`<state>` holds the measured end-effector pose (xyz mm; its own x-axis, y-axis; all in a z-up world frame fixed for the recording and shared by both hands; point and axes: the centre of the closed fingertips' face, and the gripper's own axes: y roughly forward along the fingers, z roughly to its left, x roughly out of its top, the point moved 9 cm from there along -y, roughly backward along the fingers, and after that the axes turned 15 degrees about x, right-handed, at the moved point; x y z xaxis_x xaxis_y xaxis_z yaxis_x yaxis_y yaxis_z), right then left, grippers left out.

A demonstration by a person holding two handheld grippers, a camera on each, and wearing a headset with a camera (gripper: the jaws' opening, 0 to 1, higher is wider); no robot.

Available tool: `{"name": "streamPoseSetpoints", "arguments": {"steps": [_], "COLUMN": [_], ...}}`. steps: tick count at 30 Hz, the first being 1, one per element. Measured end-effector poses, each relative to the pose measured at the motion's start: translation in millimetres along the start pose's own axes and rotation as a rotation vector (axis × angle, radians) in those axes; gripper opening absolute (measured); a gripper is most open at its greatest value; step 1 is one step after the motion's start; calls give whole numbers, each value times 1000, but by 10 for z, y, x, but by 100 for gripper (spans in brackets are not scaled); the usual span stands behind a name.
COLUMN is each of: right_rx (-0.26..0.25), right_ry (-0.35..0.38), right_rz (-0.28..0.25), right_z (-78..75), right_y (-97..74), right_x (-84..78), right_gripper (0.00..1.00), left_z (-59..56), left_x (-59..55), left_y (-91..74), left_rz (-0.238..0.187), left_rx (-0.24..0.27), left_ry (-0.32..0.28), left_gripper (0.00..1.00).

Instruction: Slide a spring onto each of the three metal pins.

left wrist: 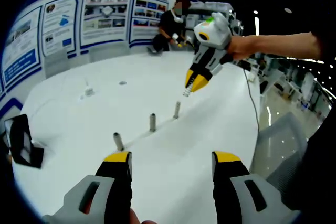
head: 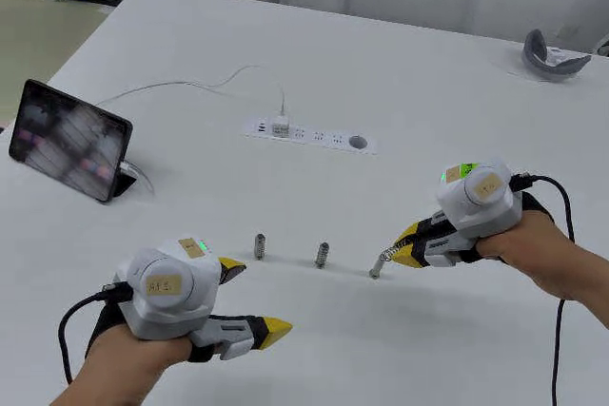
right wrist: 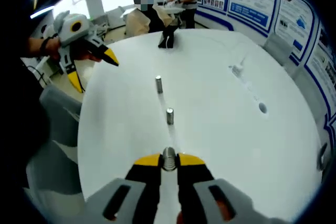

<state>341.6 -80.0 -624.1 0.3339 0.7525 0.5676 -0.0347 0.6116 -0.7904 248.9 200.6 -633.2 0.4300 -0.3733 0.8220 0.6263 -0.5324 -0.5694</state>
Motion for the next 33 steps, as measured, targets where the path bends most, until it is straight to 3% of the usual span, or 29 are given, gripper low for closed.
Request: {"name": "streamPoseSetpoints", "arguments": {"steps": [14,21,33], "right_rx": [10,13,24], "right_ry": [-11,-11,-9], "right_rz": [63,99,116], "right_z": [-168,-240,-315], "right_y": [115,182,268], "right_x": [-32,-95,-127], "right_gripper": [13,13,13], "left_z": [65,108,145], "left_x": [-51,-91,-155], "left_y": [-93,-119,-160], "left_rz": [1,12,27], "left_rx": [24,41,53], "left_ry": [-56,-75,-91], "left_gripper": [72,73,72]}}
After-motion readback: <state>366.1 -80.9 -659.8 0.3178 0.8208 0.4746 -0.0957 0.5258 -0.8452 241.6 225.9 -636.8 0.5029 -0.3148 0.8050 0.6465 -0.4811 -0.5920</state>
